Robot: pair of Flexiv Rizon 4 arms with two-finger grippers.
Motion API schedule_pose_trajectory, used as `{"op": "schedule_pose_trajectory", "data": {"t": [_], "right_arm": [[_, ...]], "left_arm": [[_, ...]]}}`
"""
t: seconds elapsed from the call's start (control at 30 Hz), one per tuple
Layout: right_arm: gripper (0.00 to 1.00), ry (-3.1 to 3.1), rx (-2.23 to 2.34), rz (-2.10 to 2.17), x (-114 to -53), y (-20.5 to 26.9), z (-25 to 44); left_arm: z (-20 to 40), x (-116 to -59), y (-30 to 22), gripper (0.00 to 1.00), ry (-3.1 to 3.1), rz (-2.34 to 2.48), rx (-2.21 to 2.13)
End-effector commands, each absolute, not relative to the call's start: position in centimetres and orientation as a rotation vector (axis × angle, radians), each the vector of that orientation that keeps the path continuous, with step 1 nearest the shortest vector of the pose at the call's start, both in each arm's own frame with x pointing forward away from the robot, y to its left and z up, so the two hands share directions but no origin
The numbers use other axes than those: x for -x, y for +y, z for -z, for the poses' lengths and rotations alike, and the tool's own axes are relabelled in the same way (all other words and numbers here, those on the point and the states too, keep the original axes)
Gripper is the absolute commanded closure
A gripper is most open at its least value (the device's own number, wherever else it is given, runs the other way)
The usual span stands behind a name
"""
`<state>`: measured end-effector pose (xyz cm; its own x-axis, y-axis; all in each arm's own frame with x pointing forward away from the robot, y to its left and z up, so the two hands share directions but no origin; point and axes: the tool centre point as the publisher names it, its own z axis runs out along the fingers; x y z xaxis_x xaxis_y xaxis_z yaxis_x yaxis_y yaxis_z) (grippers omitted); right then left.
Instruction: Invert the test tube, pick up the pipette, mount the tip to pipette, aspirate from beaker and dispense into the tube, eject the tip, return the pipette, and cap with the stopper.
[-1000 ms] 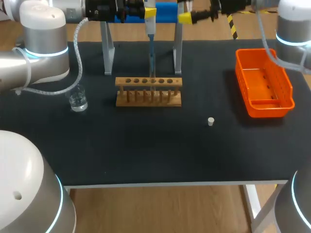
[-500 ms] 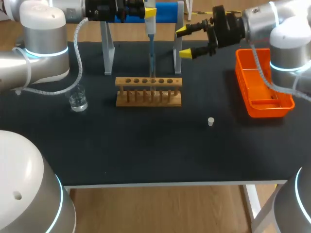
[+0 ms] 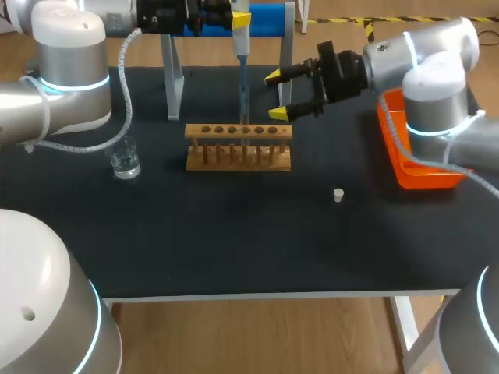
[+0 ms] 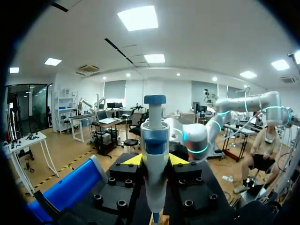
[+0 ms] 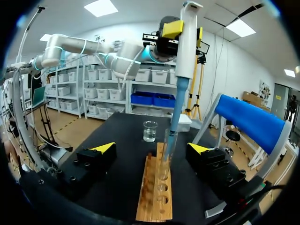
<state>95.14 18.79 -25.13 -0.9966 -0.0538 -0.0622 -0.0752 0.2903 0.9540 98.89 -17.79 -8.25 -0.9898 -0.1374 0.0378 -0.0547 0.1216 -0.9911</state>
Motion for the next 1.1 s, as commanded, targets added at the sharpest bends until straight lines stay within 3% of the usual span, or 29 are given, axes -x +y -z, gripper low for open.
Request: {"op": "schedule_pose_trajectory", "data": {"t": [0.03, 1.1], "right_arm": [[0.0, 2.516, 0.102, -1.853, -95.6, 19.8, 26.1], [0.0, 2.581, -0.006, -1.614, -98.5, 24.4, 31.2]], "left_arm": [[8.2, -98.8, -17.8, 1.0, 2.305, 2.029, 0.201], [8.2, -98.8, -17.8, 1.0, 2.305, 2.029, 0.201]]}}
